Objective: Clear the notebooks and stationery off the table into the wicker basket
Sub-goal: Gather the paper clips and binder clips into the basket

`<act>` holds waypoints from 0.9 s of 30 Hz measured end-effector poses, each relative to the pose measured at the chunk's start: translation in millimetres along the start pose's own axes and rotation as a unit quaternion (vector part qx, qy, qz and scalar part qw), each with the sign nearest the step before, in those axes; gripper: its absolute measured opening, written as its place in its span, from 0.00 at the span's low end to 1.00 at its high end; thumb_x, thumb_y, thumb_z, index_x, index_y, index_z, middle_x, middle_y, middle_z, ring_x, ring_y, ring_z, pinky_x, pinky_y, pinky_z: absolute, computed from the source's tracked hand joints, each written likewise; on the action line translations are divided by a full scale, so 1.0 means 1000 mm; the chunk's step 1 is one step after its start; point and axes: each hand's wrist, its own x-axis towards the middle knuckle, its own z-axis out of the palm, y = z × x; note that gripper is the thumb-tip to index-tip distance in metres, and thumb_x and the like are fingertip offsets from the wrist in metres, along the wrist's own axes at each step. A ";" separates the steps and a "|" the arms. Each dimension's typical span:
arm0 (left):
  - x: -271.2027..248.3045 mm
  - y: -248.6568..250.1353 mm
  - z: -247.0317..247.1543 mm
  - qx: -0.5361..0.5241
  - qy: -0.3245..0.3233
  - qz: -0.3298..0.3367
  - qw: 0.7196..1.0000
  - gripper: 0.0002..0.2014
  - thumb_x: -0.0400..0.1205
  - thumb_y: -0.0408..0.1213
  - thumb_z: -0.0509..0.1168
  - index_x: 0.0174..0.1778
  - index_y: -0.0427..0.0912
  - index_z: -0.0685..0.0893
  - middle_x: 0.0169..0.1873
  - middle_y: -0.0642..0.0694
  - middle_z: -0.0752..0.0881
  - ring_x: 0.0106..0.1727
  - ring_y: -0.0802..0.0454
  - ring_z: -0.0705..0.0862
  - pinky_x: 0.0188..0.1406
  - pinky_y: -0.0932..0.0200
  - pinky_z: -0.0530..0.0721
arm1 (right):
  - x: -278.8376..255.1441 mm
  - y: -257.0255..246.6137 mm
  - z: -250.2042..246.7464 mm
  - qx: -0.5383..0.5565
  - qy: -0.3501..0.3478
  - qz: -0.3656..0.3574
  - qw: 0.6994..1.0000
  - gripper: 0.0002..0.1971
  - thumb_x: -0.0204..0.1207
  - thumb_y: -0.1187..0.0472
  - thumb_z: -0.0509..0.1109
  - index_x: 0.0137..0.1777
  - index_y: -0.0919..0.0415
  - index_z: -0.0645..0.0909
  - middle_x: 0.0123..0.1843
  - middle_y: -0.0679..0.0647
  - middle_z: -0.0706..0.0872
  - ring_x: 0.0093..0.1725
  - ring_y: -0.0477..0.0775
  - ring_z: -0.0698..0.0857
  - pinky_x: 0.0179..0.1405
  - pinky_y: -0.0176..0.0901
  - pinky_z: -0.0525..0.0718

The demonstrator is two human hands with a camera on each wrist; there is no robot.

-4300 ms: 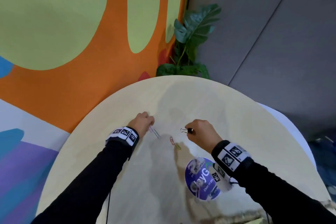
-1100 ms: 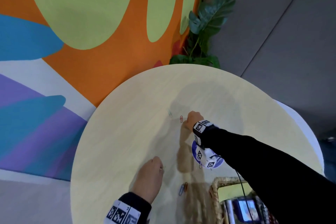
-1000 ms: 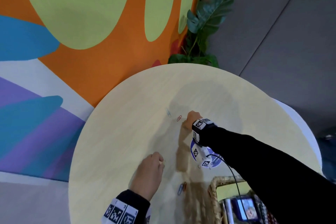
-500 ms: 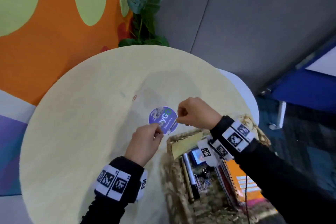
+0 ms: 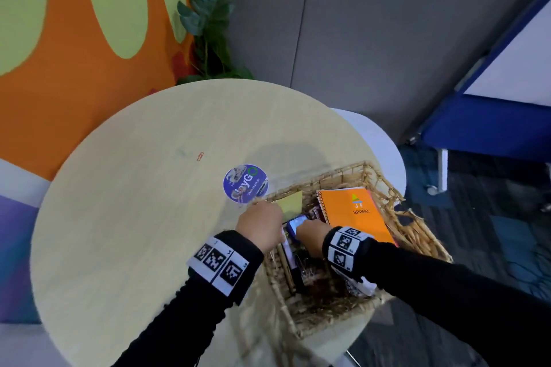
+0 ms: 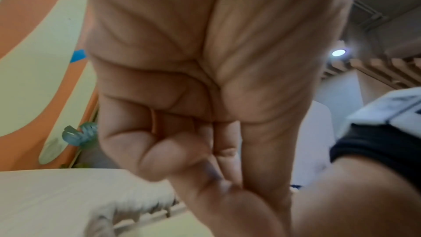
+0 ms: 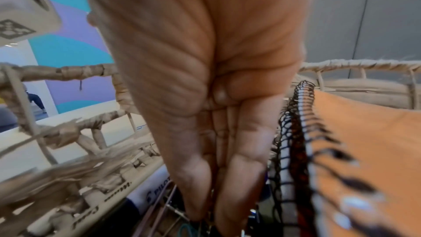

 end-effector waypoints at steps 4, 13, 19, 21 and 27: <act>-0.005 0.023 0.005 0.099 -0.051 0.016 0.994 0.07 0.75 0.26 0.64 0.42 0.26 0.84 0.43 0.29 0.88 0.52 0.34 0.88 0.43 0.45 0.85 | -0.008 0.003 -0.002 -0.009 0.005 0.014 1.000 0.05 0.75 0.65 0.72 0.45 0.67 0.80 0.35 0.59 0.79 0.31 0.58 0.76 0.41 0.49 0.82; 0.043 0.066 0.039 0.115 -0.173 0.029 0.978 0.06 0.79 0.26 0.62 0.37 0.31 0.79 0.27 0.42 0.77 0.29 0.44 0.78 0.35 0.52 0.80 | -0.073 0.058 -0.001 0.223 0.230 0.020 0.947 0.07 0.72 0.64 0.73 0.46 0.67 0.88 0.48 0.62 0.91 0.50 0.59 0.88 0.48 0.51 0.85; 0.085 0.059 0.076 0.148 -0.203 0.015 0.968 0.14 0.77 0.30 0.65 0.57 0.31 0.81 0.39 0.34 0.84 0.37 0.37 0.85 0.42 0.42 0.87 | -0.080 0.072 0.014 0.257 0.248 0.028 0.934 0.09 0.73 0.62 0.75 0.50 0.65 0.88 0.48 0.58 0.91 0.49 0.55 0.87 0.53 0.48 0.87; 0.047 0.067 0.031 0.080 -0.144 0.040 0.985 0.07 0.78 0.28 0.64 0.35 0.32 0.81 0.26 0.42 0.76 0.27 0.45 0.77 0.28 0.60 0.80 | -0.078 0.071 0.017 0.251 0.248 0.024 0.935 0.08 0.74 0.60 0.75 0.50 0.64 0.88 0.46 0.57 0.91 0.44 0.52 0.85 0.48 0.44 0.85; 0.007 -0.026 0.001 -0.203 0.187 -0.094 0.957 0.07 0.78 0.35 0.62 0.43 0.41 0.86 0.42 0.44 0.91 0.46 0.45 0.87 0.49 0.54 0.84 | -0.081 0.061 0.000 0.285 0.285 -0.023 0.915 0.05 0.78 0.58 0.70 0.44 0.57 0.86 0.34 0.44 0.83 0.39 0.46 0.83 0.45 0.43 0.84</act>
